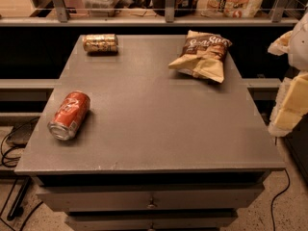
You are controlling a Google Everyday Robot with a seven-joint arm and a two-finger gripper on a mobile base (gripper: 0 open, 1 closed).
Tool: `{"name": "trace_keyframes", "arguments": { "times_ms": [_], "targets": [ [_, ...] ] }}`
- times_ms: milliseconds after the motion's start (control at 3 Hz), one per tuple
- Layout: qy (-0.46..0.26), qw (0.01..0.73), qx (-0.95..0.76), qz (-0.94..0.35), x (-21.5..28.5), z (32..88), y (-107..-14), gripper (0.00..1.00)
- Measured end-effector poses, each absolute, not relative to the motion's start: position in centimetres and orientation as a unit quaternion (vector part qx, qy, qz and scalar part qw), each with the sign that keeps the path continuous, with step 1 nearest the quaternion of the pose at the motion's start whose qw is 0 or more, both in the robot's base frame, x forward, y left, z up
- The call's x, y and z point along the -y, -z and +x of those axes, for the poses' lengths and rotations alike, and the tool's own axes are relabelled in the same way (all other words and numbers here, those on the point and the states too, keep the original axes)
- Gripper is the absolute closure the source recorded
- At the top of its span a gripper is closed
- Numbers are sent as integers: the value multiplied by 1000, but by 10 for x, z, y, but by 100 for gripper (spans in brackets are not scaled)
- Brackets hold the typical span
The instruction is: Move brown chip bag near coke can
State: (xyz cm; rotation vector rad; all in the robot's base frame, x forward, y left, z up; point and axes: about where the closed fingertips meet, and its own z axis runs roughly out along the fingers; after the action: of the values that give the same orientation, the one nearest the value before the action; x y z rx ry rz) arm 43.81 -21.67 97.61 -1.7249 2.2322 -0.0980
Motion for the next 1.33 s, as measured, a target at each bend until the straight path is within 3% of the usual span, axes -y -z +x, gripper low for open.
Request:
{"name": "trace_keyframes", "arguments": {
  "times_ms": [667,1333],
  "targets": [
    [40,177,-787,-589,221,446,-977,0],
    [9,308,-796,-521,217,502,-985,0]
  ]
}}
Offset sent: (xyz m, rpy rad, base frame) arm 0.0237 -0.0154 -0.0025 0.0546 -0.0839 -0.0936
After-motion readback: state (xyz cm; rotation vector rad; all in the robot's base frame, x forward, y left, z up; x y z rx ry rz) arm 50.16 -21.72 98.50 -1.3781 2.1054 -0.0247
